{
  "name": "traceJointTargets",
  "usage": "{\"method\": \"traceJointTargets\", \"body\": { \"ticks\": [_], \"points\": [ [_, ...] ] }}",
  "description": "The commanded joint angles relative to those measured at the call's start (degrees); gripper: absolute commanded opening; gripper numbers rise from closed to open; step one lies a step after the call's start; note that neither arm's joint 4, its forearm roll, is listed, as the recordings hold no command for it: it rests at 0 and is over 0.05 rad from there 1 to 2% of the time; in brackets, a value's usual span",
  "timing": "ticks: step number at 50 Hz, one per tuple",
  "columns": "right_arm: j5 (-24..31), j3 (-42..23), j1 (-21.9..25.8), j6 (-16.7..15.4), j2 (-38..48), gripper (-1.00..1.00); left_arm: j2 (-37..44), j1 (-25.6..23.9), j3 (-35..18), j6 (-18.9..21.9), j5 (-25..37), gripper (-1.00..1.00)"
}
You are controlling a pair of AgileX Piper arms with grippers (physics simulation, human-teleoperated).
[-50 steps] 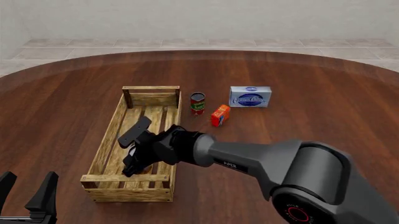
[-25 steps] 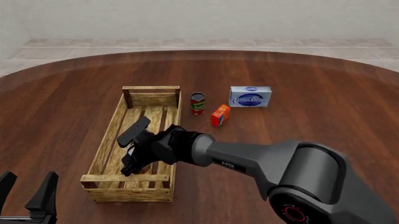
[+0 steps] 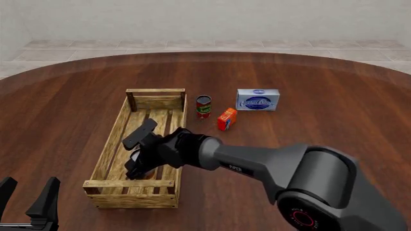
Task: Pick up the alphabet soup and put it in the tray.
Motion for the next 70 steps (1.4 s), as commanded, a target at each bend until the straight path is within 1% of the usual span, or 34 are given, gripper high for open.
{"method": "traceJointTargets", "body": {
  "ticks": [1,8,12,14,33,48,56,57,58,60,63,70],
  "points": [
    [0.2,0.9,-1.0,-0.1,-0.2,1.0,0.0,0.0,0.0,0.0,0.0,1.0],
    [0.5,1.9,-0.8,-0.2,-3.5,1.0,0.0,0.0,0.0,0.0,0.0,1.0],
    [0.6,2.3,-0.6,-0.6,-4.8,1.0,0.0,0.0,0.0,0.0,0.0,1.0],
    [0.1,3.0,-0.9,-1.3,-6.1,1.0,0.0,0.0,0.0,0.0,0.0,1.0],
    [0.3,6.0,-0.4,-1.2,-13.2,1.0,0.0,0.0,0.0,0.0,0.0,1.0],
    [0.5,9.1,-0.9,-1.7,-21.0,1.0,0.0,0.0,0.0,0.0,0.0,1.0],
    [-1.4,14.7,-2.3,-0.8,-30.5,1.0,0.0,0.0,0.0,0.0,0.0,1.0],
    [-1.4,14.7,-2.3,-0.8,-30.6,1.0,0.0,0.0,0.0,0.0,0.0,1.0],
    [-1.8,16.4,-2.9,-0.7,-33.4,1.0,0.0,0.0,0.0,0.0,0.0,1.0],
    [-1.8,16.9,-2.9,-0.1,-34.5,1.0,0.0,0.0,0.0,0.0,0.0,1.0],
    [-2.0,19.1,-3.2,1.5,-39.2,1.0,0.0,0.0,0.0,0.0,0.0,1.0],
    [-2.9,24.2,-3.4,2.0,-46.1,1.0,0.0,0.0,0.0,0.0,0.0,1.0]
  ]
}}
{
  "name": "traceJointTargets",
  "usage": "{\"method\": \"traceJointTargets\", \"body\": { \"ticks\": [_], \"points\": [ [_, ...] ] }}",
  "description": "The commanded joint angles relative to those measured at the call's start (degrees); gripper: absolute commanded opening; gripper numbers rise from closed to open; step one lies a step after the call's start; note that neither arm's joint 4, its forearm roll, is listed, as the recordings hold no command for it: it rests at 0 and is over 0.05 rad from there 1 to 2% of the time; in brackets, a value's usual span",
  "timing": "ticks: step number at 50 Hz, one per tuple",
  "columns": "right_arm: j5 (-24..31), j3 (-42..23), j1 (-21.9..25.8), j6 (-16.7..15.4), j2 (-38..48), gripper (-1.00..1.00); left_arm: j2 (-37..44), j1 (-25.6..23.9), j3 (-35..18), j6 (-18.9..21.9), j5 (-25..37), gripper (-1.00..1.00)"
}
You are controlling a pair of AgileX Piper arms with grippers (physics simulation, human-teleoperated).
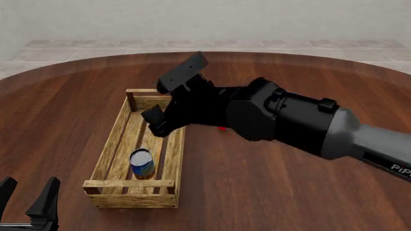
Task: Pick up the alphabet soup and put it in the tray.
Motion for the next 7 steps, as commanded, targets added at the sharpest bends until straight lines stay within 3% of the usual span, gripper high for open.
{"method": "traceJointTargets", "body": {
  "ticks": [1,7],
  "points": [
    [-1.3,6.7,-0.8,1.5,-10.7,1.0,0.0,0.0,0.0,0.0,0.0,1.0],
    [-2.4,9.9,-1.9,1.2,-14.3,1.0,0.0,0.0,0.0,0.0,0.0,1.0]
  ]
}}
